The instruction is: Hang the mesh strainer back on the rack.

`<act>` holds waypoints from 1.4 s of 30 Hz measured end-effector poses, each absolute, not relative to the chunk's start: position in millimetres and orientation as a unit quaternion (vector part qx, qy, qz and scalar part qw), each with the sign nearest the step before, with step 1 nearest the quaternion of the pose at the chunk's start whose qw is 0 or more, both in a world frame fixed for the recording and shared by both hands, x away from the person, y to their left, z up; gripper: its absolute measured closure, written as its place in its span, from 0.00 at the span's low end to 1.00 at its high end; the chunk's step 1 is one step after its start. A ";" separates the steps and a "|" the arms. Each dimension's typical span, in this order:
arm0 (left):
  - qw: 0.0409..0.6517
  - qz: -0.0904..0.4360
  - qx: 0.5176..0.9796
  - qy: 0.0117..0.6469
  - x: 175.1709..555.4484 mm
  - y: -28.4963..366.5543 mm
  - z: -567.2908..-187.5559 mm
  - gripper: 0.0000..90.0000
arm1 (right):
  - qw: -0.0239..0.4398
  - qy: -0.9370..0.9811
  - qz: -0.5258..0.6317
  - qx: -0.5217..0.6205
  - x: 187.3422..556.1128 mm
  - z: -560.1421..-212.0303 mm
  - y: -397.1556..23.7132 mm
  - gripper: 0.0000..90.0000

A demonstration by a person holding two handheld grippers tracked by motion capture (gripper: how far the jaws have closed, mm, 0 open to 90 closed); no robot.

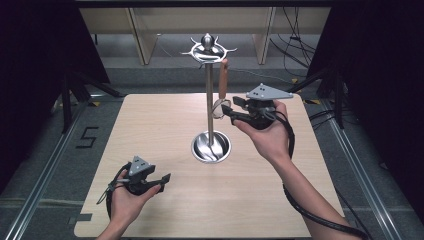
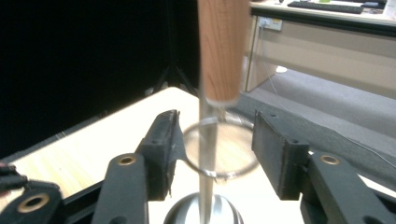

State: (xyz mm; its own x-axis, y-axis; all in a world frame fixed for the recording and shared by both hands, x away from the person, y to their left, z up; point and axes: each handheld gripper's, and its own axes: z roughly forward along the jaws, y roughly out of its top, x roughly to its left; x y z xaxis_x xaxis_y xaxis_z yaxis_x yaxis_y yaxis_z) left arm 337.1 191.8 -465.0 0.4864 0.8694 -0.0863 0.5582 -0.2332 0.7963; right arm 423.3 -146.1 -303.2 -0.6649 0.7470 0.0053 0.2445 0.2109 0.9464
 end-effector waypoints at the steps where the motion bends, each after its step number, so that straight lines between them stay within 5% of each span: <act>1: 0.405 0.191 0.761 0.470 337.2 191.4 -465.0 0.38 | 0.237 0.746 0.527 0.330 423.0 -304.1 -150.1 0.55; 42: 0.404 0.193 0.761 0.470 338.7 190.6 -467.3 0.38 | 0.209 0.731 0.445 0.473 387.4 -391.0 -289.9 0.46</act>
